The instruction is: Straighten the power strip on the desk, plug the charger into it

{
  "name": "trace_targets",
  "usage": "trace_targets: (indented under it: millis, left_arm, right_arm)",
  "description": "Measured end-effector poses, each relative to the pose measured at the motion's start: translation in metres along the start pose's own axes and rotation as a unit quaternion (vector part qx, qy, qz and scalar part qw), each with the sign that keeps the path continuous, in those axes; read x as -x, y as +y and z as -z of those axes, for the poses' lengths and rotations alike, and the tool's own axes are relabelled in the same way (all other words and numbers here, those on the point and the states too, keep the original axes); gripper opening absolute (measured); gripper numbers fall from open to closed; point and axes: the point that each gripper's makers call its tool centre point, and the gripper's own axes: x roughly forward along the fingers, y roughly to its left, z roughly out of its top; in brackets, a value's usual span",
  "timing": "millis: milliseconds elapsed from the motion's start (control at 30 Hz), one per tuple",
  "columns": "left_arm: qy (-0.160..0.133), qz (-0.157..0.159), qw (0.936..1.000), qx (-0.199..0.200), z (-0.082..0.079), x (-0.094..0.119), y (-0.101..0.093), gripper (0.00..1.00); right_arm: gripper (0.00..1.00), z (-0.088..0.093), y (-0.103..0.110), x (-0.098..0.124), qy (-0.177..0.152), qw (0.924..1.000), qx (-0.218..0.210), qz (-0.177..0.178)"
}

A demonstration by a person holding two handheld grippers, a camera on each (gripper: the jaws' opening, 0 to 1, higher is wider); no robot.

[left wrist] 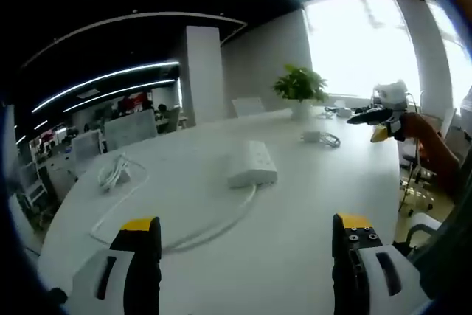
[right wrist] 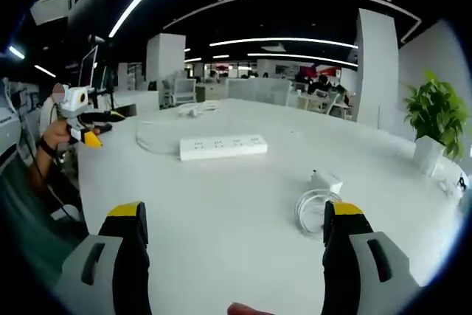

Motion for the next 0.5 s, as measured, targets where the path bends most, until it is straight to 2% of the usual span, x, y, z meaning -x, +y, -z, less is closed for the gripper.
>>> trace_targets:
  millis: [233, 500]
  left_arm:
    - [0.0, 0.002, 0.9999, -0.012, -0.007, 0.0016, -0.0014, 0.99]
    - [0.002, 0.005, 0.9999, -0.01, -0.0026, 0.0011, -0.0019, 0.99]
  right_arm:
    - [1.0, -0.007, -0.0038, 0.0017, 0.001, 0.9999, 0.01, -0.004]
    - [1.0, -0.0086, -0.0025, -0.0029, 0.009, 0.9996, 0.022, -0.014]
